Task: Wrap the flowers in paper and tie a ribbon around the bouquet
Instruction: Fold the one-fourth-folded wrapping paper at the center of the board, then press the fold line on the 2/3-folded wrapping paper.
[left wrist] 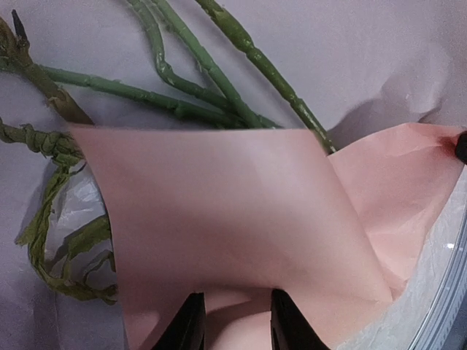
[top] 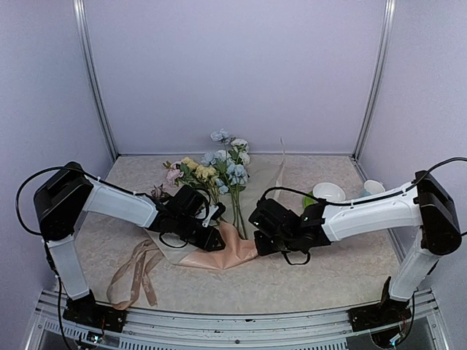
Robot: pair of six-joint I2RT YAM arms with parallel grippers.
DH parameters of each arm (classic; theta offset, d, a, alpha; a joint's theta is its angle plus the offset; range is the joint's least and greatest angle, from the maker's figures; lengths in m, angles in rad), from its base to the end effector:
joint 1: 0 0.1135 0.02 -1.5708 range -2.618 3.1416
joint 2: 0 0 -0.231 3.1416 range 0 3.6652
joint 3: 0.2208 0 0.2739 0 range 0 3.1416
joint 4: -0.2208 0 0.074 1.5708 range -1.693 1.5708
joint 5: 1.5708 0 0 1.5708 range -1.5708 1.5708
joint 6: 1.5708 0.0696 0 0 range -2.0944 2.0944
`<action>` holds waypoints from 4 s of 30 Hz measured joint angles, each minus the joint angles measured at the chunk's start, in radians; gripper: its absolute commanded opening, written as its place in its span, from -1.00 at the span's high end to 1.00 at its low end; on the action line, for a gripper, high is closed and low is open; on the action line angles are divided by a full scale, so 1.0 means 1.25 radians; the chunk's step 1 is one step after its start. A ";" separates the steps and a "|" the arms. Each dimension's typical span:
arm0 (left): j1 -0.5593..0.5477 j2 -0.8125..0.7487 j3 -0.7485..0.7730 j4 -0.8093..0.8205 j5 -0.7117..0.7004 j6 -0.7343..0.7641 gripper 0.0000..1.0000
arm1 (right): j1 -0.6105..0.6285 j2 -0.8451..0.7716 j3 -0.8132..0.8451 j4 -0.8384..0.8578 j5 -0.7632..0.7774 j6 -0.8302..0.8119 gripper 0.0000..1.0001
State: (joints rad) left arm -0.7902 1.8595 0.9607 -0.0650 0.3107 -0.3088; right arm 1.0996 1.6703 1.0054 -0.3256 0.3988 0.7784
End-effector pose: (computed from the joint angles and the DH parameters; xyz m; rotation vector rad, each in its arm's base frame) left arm 0.2517 -0.2843 0.0479 0.7642 2.5636 -0.7939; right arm 0.1902 0.3139 0.1102 -0.2479 2.4621 0.3003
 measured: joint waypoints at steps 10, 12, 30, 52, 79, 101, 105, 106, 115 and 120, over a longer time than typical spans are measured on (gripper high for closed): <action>0.012 0.015 0.020 -0.011 0.022 0.001 0.36 | 0.094 0.145 0.199 -0.117 0.114 -0.219 1.00; 0.012 0.015 0.020 -0.011 0.023 0.001 0.35 | 0.097 0.145 0.205 -0.116 0.118 -0.242 1.00; 0.030 0.020 0.022 -0.007 0.067 0.000 0.29 | 0.109 0.264 0.272 -0.037 -0.046 -0.489 1.00; 0.174 -0.457 -0.174 0.053 0.031 -0.065 -0.65 | 0.113 0.348 0.346 -0.083 -0.104 -0.500 1.00; 0.171 -0.351 -0.219 0.270 0.082 -0.172 1.00 | 0.113 0.349 0.348 -0.085 -0.103 -0.501 0.63; 0.244 -0.199 -0.303 0.191 -0.035 -0.194 1.00 | -0.039 -0.061 0.034 0.116 -0.517 -0.437 0.00; 0.244 -0.199 -0.303 0.191 -0.037 -0.191 1.00 | -0.137 -0.018 -0.015 0.144 -0.539 -0.355 0.25; 0.244 -0.199 -0.303 0.191 -0.038 -0.191 1.00 | -0.143 -0.007 -0.026 0.150 -0.540 -0.339 0.36; 0.244 -0.199 -0.303 0.191 -0.042 -0.188 1.00 | -0.052 0.047 0.024 0.181 -0.508 -0.371 0.76; 0.244 -0.199 -0.303 0.191 -0.043 -0.186 1.00 | -0.046 0.157 0.099 0.177 -0.510 -0.393 0.82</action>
State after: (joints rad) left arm -0.4850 1.6112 0.5823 0.1734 0.2565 -0.5411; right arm 1.0424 1.8668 1.1297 -0.1043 -0.2386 0.2871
